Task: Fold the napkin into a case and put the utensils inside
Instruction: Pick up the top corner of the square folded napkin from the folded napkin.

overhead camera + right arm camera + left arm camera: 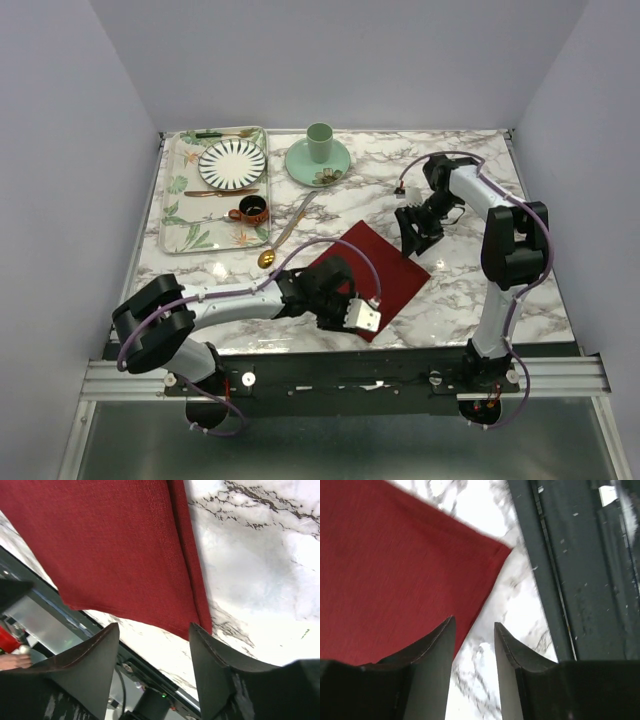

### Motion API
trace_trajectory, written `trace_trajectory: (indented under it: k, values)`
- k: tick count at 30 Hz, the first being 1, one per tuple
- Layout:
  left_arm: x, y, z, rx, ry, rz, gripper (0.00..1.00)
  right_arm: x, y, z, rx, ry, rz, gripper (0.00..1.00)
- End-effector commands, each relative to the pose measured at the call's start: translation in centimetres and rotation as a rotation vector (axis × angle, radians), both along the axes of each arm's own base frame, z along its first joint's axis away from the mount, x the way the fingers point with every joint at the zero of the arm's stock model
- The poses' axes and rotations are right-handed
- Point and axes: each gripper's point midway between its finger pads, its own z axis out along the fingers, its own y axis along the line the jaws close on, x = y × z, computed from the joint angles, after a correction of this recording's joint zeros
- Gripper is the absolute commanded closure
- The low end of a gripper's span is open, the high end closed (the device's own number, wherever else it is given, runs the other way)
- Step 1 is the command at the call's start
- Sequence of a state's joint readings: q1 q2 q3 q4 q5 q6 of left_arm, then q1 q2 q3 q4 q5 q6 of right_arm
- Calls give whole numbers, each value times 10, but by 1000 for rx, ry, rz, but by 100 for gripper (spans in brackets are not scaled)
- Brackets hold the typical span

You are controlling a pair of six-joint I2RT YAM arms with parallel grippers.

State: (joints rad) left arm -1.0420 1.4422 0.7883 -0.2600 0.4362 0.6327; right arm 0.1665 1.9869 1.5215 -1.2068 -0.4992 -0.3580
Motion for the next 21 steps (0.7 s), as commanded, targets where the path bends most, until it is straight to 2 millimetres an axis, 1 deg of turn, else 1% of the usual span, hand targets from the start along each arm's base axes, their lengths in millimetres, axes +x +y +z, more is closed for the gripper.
trace_trajectory:
  k: [1, 5, 8, 11, 15, 18, 21]
  values:
    - [-8, -29, 1, -63, -113, -111, 53, 5, 6, 9, 44, -10, 3, 31]
    - [-9, -39, 0, -73, -109, -125, 55, 0, 7, 10, 55, -4, -3, 28]
    - [-16, -42, -4, -72, -84, -165, 55, 0, 7, 9, 54, 0, -6, 28]
    - [-19, -42, -10, -55, -67, -178, 56, 4, 6, 13, 58, -10, -16, 28]
    - [-22, -44, -15, -42, -72, -197, 56, 4, 5, 14, 66, -2, -26, 28]
    - [-23, -46, -15, -45, -71, -200, 57, 2, 4, 13, 66, 7, -31, 28]
    - [-23, -46, -15, -44, -69, -193, 60, 1, 3, 13, 66, 8, -34, 28]
